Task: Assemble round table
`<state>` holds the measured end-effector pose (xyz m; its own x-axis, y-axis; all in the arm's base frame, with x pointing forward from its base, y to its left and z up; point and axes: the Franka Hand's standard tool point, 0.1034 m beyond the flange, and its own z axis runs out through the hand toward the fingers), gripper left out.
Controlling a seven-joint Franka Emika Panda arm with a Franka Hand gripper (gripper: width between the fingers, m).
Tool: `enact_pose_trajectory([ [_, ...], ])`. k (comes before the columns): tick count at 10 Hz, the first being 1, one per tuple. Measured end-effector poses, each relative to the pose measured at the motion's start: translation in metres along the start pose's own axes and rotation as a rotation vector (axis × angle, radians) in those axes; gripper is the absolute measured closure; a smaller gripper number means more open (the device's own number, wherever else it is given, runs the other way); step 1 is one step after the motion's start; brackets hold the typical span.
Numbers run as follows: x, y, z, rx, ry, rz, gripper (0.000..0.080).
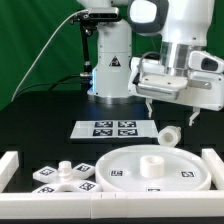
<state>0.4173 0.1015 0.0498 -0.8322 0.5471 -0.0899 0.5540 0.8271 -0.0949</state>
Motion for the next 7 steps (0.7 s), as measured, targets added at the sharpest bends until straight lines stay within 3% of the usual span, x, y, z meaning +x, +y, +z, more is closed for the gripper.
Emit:
enact_pose_trajectory([
  [1, -0.007, 0.002, -0.004, 0.01, 0.002, 0.187, 0.0151],
  [2, -0.012, 0.003, -0.007, 0.036, 0.0, 0.341, 0.0151],
  [3, -0.019, 0.004, -0.01, 0.041, -0.008, 0.381, 0.0151],
  [4, -0.02, 0.002, -0.009, 0.02, -0.003, 0.39, 0.0151],
  [7, -0.018, 0.002, -0.008, 0.026, -0.005, 0.633, 0.0151],
])
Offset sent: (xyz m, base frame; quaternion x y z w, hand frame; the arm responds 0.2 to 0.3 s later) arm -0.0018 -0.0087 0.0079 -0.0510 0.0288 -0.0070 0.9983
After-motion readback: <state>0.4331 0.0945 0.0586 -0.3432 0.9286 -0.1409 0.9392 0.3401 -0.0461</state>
